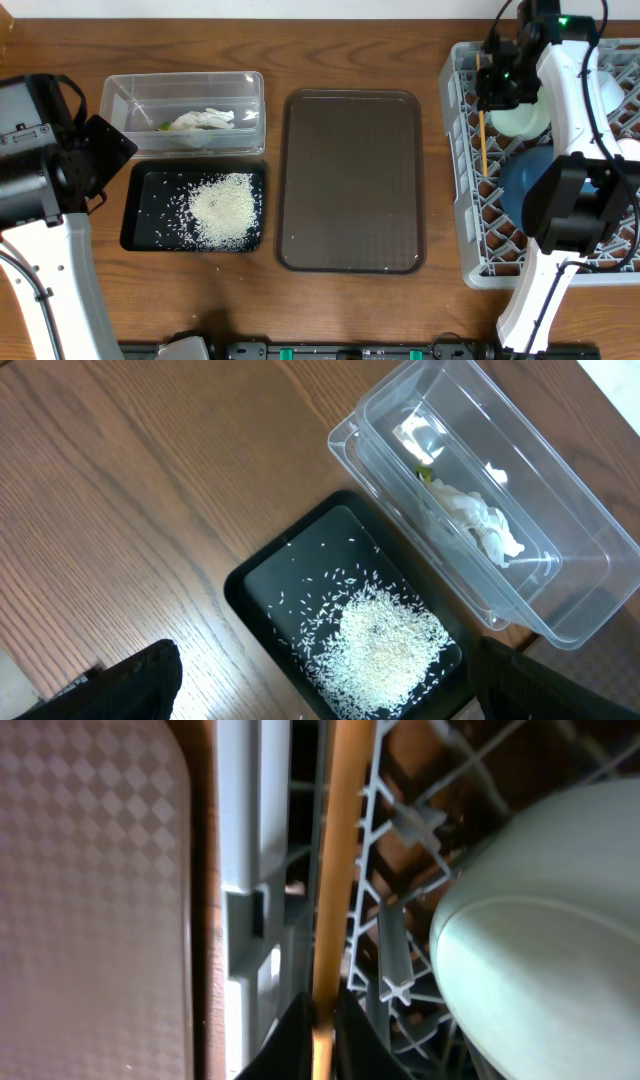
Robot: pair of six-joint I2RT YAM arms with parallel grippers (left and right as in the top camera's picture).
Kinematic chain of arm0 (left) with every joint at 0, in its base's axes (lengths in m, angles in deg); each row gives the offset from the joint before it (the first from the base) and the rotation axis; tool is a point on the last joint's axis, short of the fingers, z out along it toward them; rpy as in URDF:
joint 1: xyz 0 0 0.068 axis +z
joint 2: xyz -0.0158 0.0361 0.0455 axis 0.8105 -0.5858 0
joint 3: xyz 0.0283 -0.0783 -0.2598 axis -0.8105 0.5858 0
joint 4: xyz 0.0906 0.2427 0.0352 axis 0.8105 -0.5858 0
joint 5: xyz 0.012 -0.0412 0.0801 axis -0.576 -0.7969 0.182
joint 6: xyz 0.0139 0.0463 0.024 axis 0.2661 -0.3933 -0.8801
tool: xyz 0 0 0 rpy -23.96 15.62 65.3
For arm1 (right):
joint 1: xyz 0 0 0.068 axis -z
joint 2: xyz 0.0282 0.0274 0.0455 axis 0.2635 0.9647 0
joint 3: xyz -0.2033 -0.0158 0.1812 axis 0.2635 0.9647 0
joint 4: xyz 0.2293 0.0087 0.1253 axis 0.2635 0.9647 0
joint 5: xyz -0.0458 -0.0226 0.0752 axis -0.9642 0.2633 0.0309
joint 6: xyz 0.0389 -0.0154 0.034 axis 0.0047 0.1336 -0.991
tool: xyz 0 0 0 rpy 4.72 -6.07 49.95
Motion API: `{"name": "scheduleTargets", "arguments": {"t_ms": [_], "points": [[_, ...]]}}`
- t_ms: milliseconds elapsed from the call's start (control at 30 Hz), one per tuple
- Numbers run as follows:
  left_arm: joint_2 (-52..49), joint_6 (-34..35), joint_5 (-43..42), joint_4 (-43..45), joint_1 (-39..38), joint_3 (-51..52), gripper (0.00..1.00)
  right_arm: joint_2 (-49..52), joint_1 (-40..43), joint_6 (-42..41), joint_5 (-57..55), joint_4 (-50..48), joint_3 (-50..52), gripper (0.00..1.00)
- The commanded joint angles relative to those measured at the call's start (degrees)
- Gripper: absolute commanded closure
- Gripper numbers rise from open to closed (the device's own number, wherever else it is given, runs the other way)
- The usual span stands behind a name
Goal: Sort waste into correct bins and load items into the dishwasher rack
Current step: 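Lift the chopstick and insert it upright into the rack's left slots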
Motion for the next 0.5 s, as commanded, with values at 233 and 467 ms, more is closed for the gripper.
{"name": "scheduleTargets", "arguments": {"t_ms": [233, 467], "points": [[0.2, 0.0, 0.3, -0.2, 0.2, -0.3, 0.07, -2.5, -0.1, -4.3, -0.5, 3.3, 0.2, 0.70], [0.2, 0.0, 0.3, -0.2, 0.2, -0.3, 0.07, -11.7, -0.4, -5.9, 2.4, 8.0, 0.2, 0.64]]}}
